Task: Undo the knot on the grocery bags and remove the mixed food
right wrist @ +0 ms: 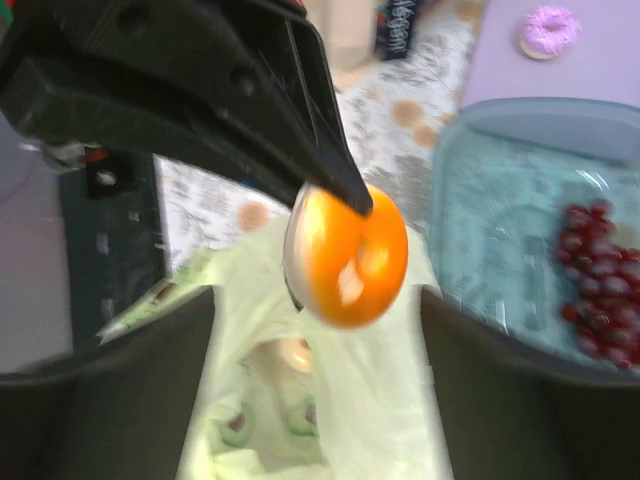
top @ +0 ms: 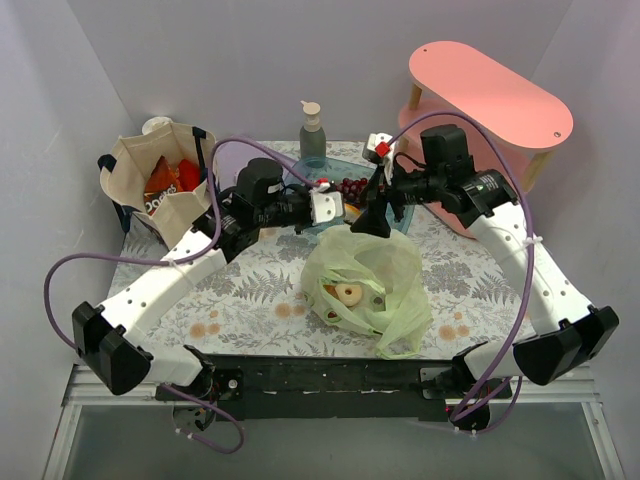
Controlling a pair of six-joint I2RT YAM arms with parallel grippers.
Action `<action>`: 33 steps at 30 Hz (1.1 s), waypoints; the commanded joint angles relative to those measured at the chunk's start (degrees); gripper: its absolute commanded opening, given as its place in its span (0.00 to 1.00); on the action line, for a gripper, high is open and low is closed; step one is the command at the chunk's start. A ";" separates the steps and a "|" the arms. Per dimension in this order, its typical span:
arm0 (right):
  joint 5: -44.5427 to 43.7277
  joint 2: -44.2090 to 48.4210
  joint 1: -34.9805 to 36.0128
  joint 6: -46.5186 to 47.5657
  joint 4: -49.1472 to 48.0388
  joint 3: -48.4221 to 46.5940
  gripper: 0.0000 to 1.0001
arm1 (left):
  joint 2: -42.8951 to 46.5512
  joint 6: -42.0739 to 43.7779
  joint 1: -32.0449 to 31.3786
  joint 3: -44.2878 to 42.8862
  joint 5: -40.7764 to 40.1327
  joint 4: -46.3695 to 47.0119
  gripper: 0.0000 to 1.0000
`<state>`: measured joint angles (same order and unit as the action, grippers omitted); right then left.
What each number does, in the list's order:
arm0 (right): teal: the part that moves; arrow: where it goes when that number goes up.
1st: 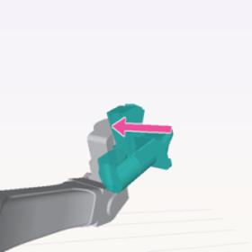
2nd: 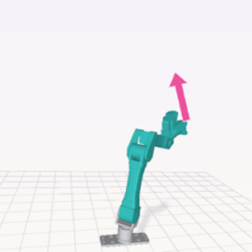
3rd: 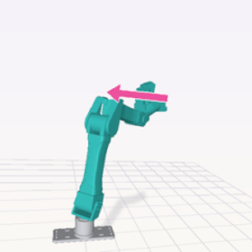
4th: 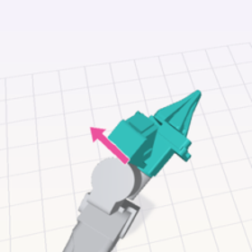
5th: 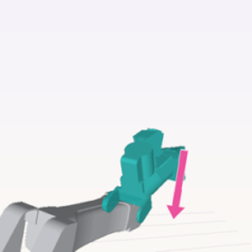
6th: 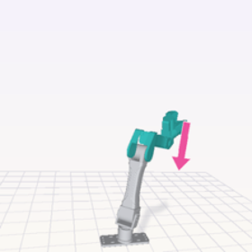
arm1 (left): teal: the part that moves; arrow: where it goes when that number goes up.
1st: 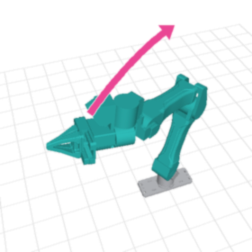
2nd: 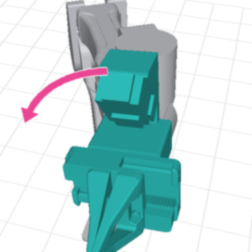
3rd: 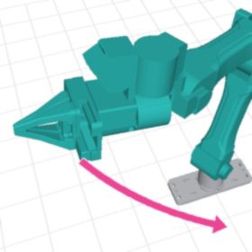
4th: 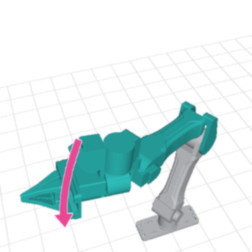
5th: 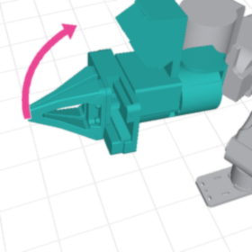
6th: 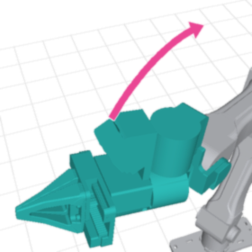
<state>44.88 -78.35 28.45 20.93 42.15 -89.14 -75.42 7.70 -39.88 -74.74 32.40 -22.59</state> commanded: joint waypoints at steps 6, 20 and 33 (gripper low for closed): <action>-14.56 7.85 -2.87 -0.71 -3.92 2.04 0.98 | -14.56 -38.27 7.70 -12.95 -39.07 7.83 0.00; -19.22 7.24 -4.54 4.29 2.23 0.02 0.97 | -39.26 -66.31 25.10 -35.11 -41.64 -1.84 0.00; -20.36 1.88 -5.24 5.00 2.67 -2.00 0.96 | -55.62 -77.57 34.60 -39.34 -1.14 11.42 0.00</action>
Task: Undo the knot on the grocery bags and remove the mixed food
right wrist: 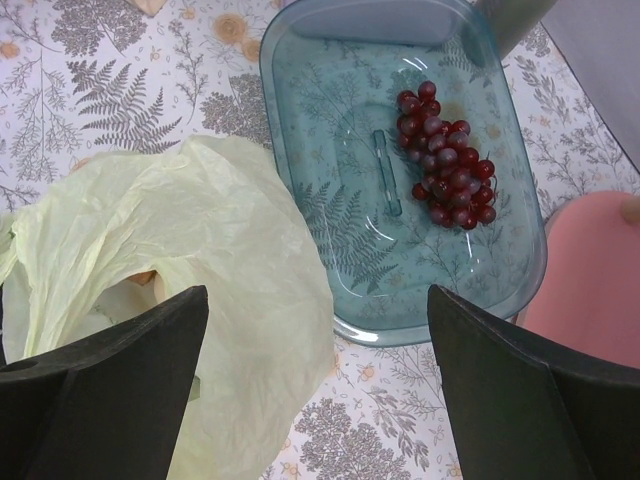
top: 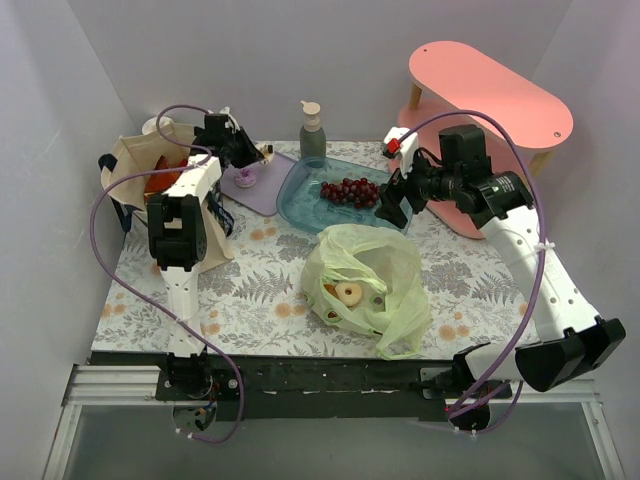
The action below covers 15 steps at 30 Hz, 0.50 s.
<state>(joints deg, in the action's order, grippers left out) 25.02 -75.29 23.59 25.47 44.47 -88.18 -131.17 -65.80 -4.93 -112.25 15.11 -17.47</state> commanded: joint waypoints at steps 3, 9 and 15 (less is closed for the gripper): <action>-0.41 -2.06 -0.30 0.37 0.44 -3.05 0.96 | -1.88 -5.30 -0.34 -1.49 17.05 7.45 0.00; -0.32 -3.37 -0.30 0.37 0.62 -2.87 0.96 | -4.53 -5.66 -0.34 0.18 15.30 7.02 0.00; 0.12 -4.43 -0.30 0.19 0.27 -2.96 0.96 | -6.72 -4.95 -0.34 -0.43 14.24 6.58 0.00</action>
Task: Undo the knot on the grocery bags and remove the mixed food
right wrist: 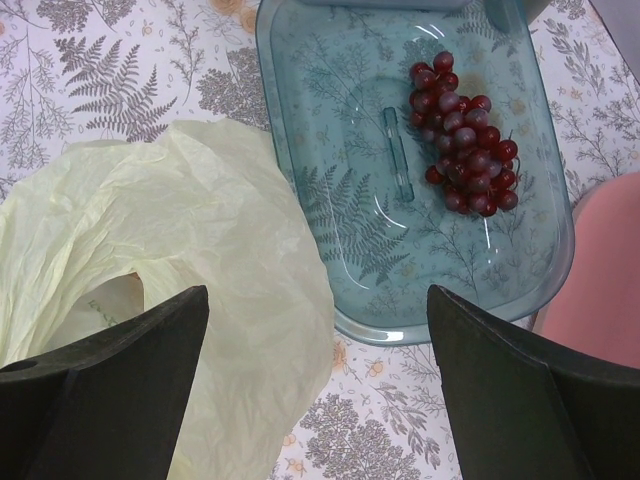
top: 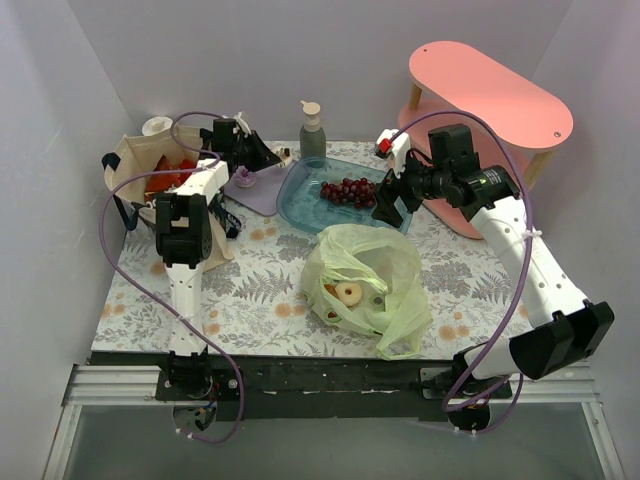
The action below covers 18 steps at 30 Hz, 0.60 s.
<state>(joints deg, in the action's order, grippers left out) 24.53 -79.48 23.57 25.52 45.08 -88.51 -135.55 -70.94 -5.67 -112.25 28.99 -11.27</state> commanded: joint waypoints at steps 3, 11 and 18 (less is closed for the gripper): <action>0.60 -0.32 -0.28 0.15 -0.26 -2.37 0.96 | -3.23 0.62 0.40 -0.78 0.54 0.46 0.01; -0.01 1.35 -0.28 0.41 -0.34 -0.44 0.96 | -3.94 3.17 0.05 -2.80 -5.34 -0.60 0.43; -0.01 2.49 -0.28 0.59 -0.26 0.27 0.96 | -3.68 10.29 -0.92 -5.88 -22.57 -3.94 0.70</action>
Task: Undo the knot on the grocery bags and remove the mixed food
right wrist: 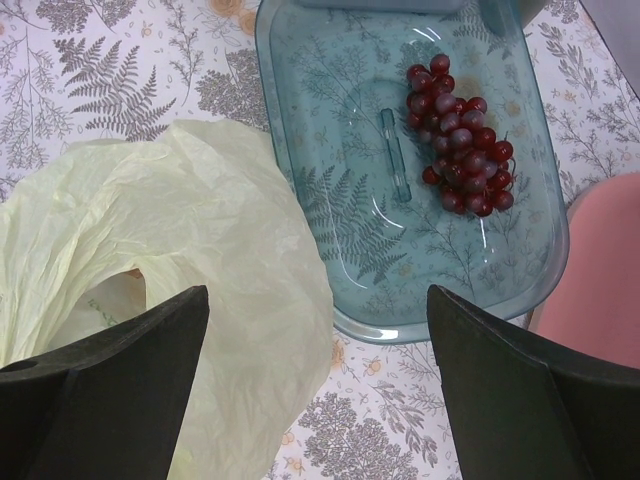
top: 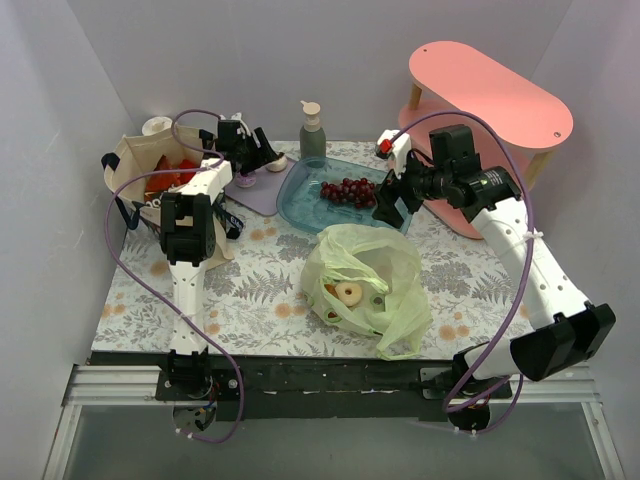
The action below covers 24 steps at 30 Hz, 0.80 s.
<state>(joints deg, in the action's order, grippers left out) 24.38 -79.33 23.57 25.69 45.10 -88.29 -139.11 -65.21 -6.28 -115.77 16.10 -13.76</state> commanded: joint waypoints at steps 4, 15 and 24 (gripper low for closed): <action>0.23 2.78 -0.28 0.50 -0.37 0.05 0.96 | 2.25 5.79 -0.66 -2.53 -11.26 -0.83 0.77; 0.14 9.89 -0.28 2.78 0.51 6.90 0.94 | 19.97 9.30 -3.29 2.28 11.12 1.54 0.95; 10.15 18.15 -0.02 13.32 9.29 17.70 0.57 | 48.82 30.91 -14.07 29.61 24.77 -5.72 0.98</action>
<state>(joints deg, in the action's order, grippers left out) 27.86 -63.22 23.59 32.27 48.42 -74.70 -102.50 -47.90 -13.30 -94.65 32.82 -13.43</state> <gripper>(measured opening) 0.649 0.978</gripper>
